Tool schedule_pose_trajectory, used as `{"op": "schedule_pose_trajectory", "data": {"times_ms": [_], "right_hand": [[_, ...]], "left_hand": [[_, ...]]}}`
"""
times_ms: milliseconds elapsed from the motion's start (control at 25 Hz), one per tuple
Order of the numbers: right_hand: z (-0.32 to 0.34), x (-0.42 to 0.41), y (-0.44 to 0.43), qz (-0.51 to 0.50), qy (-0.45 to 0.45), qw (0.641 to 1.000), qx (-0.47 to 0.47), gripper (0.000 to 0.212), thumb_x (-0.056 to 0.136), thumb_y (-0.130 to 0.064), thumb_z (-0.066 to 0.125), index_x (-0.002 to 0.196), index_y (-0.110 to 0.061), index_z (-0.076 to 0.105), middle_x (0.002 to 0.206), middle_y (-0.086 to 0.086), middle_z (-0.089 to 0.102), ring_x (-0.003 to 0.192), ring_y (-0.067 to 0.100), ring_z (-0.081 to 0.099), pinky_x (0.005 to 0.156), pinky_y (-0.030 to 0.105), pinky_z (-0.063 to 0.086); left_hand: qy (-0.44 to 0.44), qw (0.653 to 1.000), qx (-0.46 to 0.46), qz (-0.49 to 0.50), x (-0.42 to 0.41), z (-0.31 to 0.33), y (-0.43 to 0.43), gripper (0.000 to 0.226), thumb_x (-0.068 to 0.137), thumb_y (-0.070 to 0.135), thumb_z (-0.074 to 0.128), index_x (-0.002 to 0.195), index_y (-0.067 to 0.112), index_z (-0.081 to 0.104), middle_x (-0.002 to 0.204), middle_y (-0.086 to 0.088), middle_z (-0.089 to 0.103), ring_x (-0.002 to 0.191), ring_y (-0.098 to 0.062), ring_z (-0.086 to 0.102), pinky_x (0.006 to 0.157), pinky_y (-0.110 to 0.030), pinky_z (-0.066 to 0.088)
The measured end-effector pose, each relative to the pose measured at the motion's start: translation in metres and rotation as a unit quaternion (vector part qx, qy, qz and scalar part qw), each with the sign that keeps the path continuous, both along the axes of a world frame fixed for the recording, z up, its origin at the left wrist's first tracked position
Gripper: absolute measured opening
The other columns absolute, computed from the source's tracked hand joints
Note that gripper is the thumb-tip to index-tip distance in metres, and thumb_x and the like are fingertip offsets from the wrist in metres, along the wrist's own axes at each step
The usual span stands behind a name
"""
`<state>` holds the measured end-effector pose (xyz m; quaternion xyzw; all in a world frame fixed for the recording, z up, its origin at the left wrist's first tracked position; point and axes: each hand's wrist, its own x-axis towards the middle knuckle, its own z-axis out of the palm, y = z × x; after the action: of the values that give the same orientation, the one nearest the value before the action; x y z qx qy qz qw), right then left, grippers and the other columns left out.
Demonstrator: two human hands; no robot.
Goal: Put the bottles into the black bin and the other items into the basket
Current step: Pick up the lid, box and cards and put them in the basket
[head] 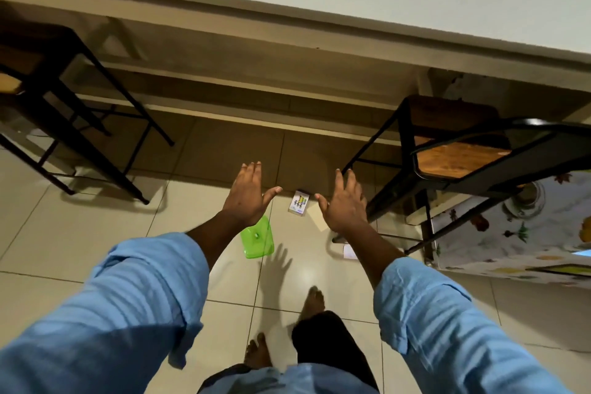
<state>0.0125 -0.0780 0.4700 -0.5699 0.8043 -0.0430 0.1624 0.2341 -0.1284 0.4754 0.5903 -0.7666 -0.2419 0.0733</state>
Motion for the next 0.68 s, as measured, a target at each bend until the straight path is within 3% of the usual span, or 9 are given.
{"op": "schedule_pose_trajectory", "data": {"times_ms": [160, 320, 560, 680], "right_hand": [[-0.025, 0.021, -0.058, 0.037, -0.032, 0.999, 0.019, 0.08, 0.092, -0.058, 0.044, 0.153, -0.02, 0.009, 0.161, 0.011, 0.007, 0.145, 0.034, 0.019, 0.111, 0.052, 0.031], [-0.077, 0.023, -0.112, 0.036, -0.035, 0.997, 0.056, 0.079, 0.093, -0.055, 0.045, 0.153, -0.018, 0.011, 0.16, 0.015, 0.008, 0.144, 0.036, 0.02, 0.11, 0.052, 0.031], [-0.251, 0.001, -0.209, 0.087, 0.019, 0.995, 0.046, 0.077, 0.094, -0.054, 0.043, 0.153, -0.015, 0.012, 0.152, 0.019, 0.023, 0.135, 0.036, 0.033, 0.103, 0.049, 0.038], [-0.363, -0.009, -0.237, 0.103, 0.035, 0.992, 0.072, 0.076, 0.094, -0.055, 0.043, 0.151, -0.015, 0.013, 0.143, 0.018, 0.035, 0.129, 0.036, 0.039, 0.097, 0.048, 0.042]], "left_hand": [[0.011, 0.996, 0.045, 0.076, -0.011, -0.029, -0.035, 0.078, 0.095, 0.056, 0.039, 0.146, -0.002, 0.031, 0.15, -0.024, 0.035, 0.143, -0.038, 0.024, 0.118, -0.045, 0.022], [0.001, 0.98, 0.1, 0.172, -0.016, -0.085, -0.066, 0.078, 0.094, 0.059, 0.038, 0.143, -0.002, 0.034, 0.14, -0.025, 0.044, 0.132, -0.039, 0.037, 0.111, -0.045, 0.031], [0.005, 0.979, 0.092, 0.181, -0.025, -0.254, -0.156, 0.078, 0.093, 0.058, 0.044, 0.144, 0.001, 0.032, 0.142, -0.022, 0.041, 0.132, -0.038, 0.039, 0.106, -0.046, 0.035], [-0.007, 0.956, 0.149, 0.253, -0.023, -0.362, -0.174, 0.085, 0.084, 0.065, 0.054, 0.137, 0.002, 0.038, 0.14, -0.02, 0.045, 0.13, -0.038, 0.041, 0.103, -0.046, 0.038]]}}
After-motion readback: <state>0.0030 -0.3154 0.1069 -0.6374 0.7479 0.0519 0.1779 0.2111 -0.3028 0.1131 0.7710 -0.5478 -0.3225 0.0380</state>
